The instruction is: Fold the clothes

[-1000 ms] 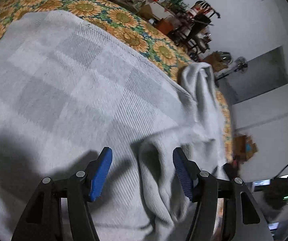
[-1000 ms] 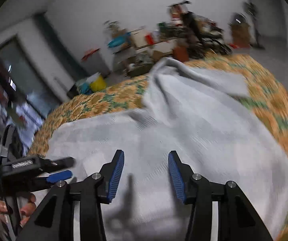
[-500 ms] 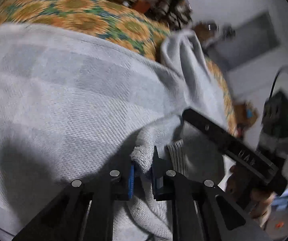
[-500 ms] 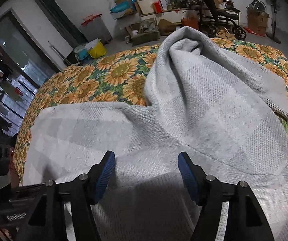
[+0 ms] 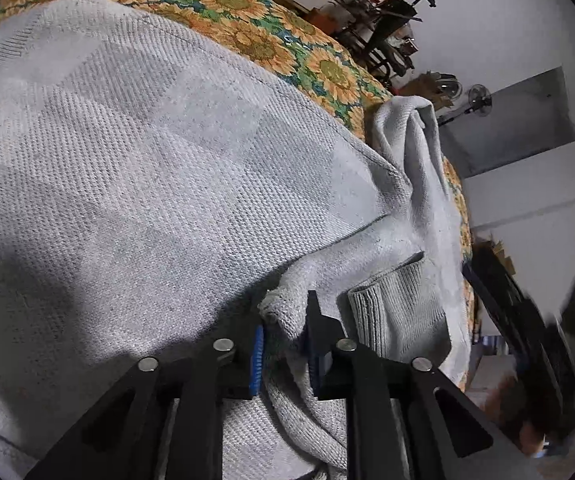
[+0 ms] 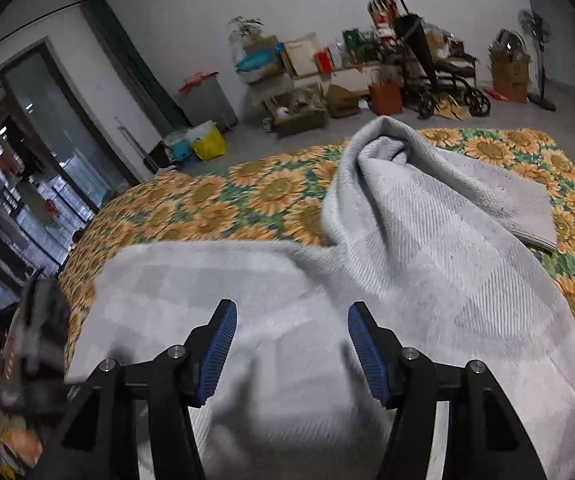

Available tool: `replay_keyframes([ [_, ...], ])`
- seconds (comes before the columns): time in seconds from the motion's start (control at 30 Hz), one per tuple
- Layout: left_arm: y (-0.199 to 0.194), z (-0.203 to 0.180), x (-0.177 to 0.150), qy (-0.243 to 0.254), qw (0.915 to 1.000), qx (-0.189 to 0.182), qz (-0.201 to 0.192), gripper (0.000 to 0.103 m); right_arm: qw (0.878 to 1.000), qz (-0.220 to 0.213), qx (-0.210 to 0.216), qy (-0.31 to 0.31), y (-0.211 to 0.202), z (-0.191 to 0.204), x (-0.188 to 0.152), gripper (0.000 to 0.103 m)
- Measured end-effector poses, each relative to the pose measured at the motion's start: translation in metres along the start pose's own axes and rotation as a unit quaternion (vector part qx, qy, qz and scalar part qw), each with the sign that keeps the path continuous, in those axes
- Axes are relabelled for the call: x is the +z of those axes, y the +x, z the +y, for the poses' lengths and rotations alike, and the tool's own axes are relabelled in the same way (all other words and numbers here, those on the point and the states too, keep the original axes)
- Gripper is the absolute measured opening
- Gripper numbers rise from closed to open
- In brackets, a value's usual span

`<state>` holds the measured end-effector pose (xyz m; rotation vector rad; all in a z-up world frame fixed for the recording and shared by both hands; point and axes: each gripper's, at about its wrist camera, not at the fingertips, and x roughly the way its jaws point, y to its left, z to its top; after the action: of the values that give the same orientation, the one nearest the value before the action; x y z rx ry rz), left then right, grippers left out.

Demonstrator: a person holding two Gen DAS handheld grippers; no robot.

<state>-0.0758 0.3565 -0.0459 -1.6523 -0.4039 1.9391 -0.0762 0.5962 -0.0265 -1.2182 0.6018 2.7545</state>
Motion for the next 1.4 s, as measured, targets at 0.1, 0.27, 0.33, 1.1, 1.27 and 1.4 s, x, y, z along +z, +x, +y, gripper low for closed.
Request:
replay_keyframes([
  [0.1,-0.009,0.004,-0.003,-0.012,0.9998,-0.009,-0.014,0.036,0.999,0.011,0.005,-0.03,-0.003,0.021,-0.016,0.061],
  [0.27,-0.047,0.044,-0.019,-0.094,0.9896,-0.056,-0.093,0.065,0.991,0.051,-0.042,-0.118,0.014,0.068,-0.043,0.061],
  [0.33,-0.059,0.065,-0.025,-0.122,0.9847,-0.076,-0.098,0.065,0.984,0.065,-0.084,-0.143,0.029,0.081,-0.053,0.061],
  [1.1,-0.129,0.127,-0.103,-0.119,0.9782,-0.158,-0.062,0.065,0.968,-0.046,-0.174,0.174,-0.136,0.066,-0.218,0.051],
  [1.27,-0.129,0.127,-0.106,-0.116,0.981,-0.143,-0.061,0.065,0.974,-0.032,-0.18,0.136,-0.119,0.062,-0.21,0.052],
  [1.4,-0.118,0.118,-0.103,-0.107,0.9826,-0.145,-0.046,0.066,0.977,-0.021,-0.185,0.106,-0.105,0.06,-0.204,0.043],
])
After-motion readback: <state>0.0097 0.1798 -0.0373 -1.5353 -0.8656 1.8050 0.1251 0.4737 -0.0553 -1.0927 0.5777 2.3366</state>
